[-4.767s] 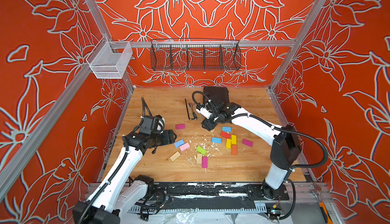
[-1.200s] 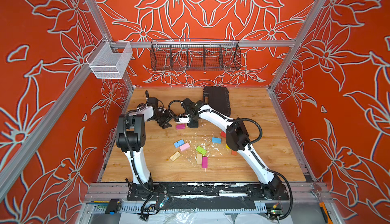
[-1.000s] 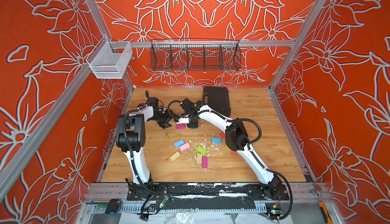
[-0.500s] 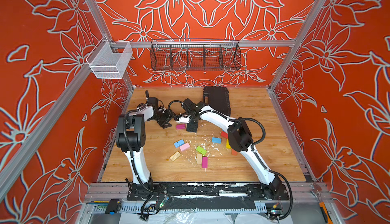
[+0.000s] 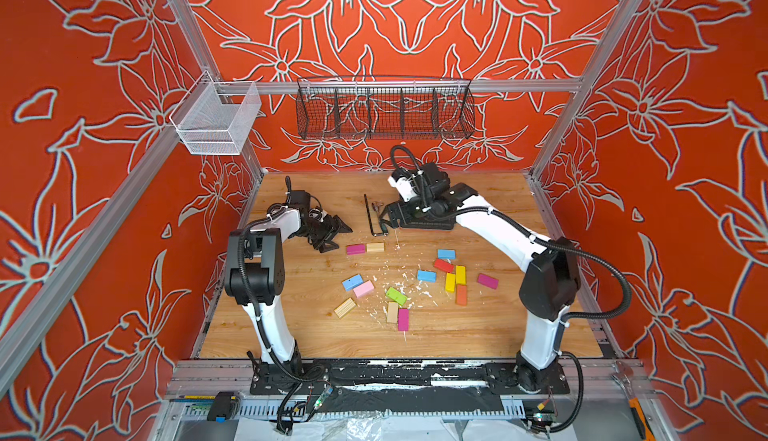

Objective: Assemble the number 7 with building blocks
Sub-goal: Adjust the building block at the center of the board.

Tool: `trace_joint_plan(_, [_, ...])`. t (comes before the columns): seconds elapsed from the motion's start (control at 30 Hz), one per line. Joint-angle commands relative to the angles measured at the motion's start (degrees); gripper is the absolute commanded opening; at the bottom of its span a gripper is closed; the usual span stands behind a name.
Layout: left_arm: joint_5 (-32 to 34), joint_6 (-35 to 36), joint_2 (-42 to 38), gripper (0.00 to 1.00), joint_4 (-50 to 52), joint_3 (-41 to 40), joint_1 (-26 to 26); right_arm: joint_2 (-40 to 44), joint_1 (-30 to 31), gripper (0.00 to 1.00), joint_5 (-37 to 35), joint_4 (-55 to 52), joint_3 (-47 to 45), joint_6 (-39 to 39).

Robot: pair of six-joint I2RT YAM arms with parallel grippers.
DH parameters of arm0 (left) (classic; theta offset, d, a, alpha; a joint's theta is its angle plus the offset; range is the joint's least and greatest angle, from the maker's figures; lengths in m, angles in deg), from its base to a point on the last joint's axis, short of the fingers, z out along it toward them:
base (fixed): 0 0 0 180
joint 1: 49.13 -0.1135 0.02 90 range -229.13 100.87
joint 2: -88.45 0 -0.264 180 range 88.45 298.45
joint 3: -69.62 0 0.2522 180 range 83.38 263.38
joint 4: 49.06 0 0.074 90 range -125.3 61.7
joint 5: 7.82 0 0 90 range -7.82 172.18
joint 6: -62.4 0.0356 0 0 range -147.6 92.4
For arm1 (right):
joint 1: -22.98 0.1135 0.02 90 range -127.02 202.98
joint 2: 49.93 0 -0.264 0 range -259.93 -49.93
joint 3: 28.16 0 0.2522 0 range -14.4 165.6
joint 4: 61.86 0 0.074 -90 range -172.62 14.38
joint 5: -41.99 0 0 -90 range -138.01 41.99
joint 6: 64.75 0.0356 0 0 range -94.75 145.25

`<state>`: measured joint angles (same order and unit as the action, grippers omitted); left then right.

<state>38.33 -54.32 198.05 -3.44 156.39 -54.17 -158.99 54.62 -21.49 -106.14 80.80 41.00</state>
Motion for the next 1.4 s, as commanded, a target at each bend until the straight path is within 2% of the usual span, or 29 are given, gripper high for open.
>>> trace_joint_plan(0.0, [-2.73, 1.42, -1.5, 0.76, 0.93, -0.58, 0.55, -4.61, -1.47, 0.97, 18.11, 1.96, -4.97, 16.19])
trace_joint_plan(0.5, [-3.12, 0.88, 1.49, 0.76, -1.31, 0.08, 1.78, -16.73, -0.84, 0.97, 20.92, 7.24, -1.99, 20.89])
trace_joint_plan(0.97, [-2.9, -0.44, 5.96, 0.76, -3.29, 2.46, 3.17, -22.05, 0.36, 0.97, 21.07, 7.41, 3.64, 22.56])
trace_joint_plan(1.37, [-3.08, -0.09, 6.4, 0.76, -2.77, 3.75, 3.18, -24.1, 2.37, 0.97, 21.45, 7.86, 5.83, 23.61])
